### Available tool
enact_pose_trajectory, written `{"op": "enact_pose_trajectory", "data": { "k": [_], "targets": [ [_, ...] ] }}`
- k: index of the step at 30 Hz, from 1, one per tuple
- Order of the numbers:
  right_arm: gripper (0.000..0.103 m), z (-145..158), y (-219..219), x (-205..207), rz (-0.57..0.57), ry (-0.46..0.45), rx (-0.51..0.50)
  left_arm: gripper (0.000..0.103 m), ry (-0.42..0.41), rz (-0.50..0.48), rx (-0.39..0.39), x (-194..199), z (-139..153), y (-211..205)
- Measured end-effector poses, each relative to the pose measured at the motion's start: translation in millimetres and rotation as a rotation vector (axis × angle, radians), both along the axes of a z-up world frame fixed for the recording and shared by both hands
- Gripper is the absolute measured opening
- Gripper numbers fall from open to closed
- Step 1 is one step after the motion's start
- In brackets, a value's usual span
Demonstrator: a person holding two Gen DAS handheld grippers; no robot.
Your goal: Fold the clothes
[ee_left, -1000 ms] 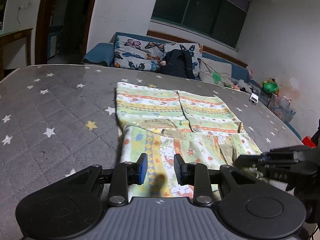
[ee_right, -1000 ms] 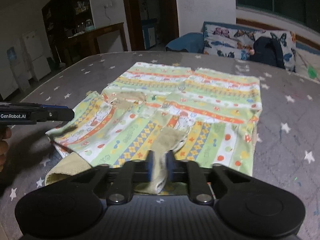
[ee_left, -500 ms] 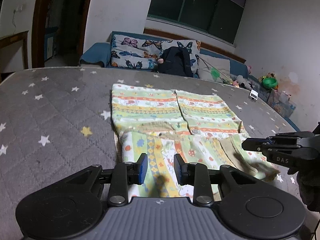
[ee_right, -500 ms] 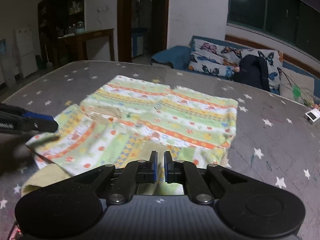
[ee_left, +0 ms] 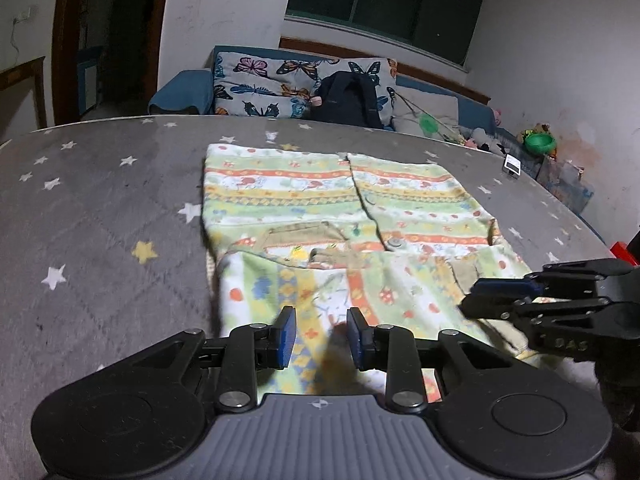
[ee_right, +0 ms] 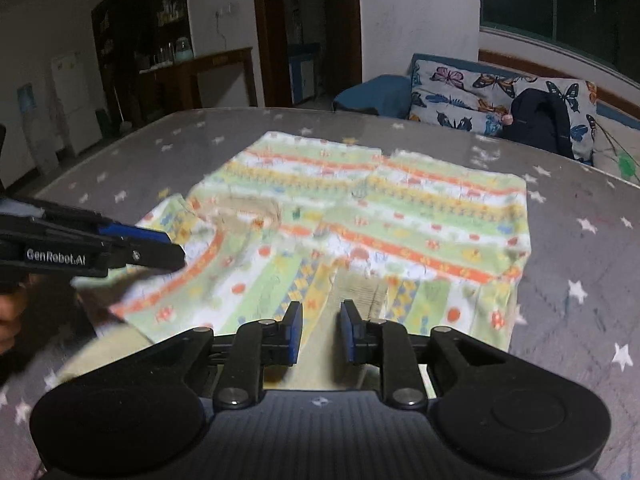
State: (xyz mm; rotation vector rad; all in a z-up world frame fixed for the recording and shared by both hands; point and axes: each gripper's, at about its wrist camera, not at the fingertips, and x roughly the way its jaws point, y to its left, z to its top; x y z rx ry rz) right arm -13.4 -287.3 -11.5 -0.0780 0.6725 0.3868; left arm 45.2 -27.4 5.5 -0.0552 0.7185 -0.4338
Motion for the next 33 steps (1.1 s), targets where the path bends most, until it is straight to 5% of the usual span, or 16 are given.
{"op": "enact_pose_trajectory", "data": {
  "k": [13,33],
  "targets": [
    [0.034,0.5,2.8,-26.1,0.044,-0.048,-0.083,0.031,-0.056,-0.006,0.043,-20.4,8.4,1.8],
    [0.055,-5.6,-14.1,-50.9,-0.002,-0.064,-0.007,0.04,-0.09,-0.031,0.055,-60.1,5.2,-6.5]
  ]
}}
